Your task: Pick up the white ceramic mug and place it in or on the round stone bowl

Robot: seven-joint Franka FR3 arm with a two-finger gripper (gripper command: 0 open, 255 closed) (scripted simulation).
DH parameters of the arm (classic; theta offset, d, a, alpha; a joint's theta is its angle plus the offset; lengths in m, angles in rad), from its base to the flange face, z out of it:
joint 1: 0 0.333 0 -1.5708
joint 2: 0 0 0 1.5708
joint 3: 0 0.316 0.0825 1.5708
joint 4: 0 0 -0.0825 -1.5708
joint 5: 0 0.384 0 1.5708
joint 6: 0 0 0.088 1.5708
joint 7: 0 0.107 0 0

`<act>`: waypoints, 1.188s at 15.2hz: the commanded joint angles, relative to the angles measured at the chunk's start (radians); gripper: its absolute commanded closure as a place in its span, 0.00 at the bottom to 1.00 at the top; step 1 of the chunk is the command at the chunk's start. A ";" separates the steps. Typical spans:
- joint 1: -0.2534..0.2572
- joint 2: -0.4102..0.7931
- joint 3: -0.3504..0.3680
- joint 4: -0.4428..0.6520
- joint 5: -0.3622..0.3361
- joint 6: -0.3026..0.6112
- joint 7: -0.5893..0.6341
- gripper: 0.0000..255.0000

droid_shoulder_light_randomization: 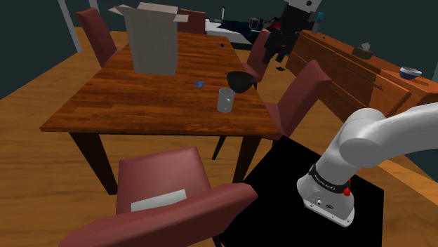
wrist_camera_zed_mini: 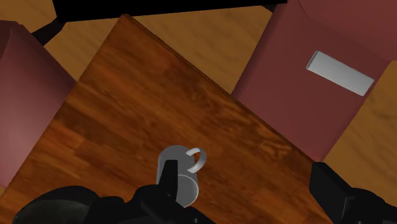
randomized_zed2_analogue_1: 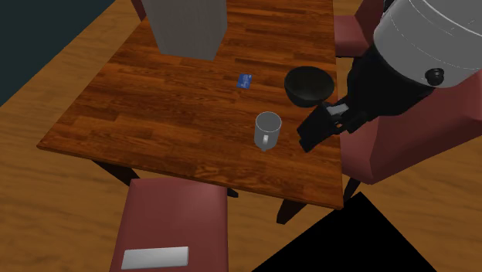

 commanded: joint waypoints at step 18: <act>-0.004 0.606 -0.108 0.149 -0.066 0.310 -0.275 0.00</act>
